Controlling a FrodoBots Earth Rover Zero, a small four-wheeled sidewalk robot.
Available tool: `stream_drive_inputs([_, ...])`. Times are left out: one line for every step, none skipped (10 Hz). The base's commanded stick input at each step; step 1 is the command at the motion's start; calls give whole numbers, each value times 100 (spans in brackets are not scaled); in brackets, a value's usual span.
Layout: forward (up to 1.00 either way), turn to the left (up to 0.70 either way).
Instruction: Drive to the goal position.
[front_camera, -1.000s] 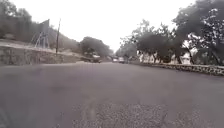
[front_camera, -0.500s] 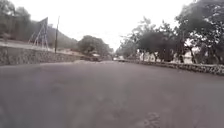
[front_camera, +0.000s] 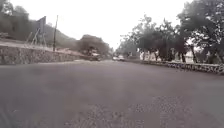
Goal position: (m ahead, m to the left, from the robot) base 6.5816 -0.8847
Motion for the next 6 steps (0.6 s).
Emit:
stream_drive_inputs([70, 0])
stream_drive_inputs([70, 0])
stream_drive_inputs([70, 0])
stream_drive_inputs([70, 0])
stream_drive_inputs([70, 0])
stream_drive_inputs([70, 0])
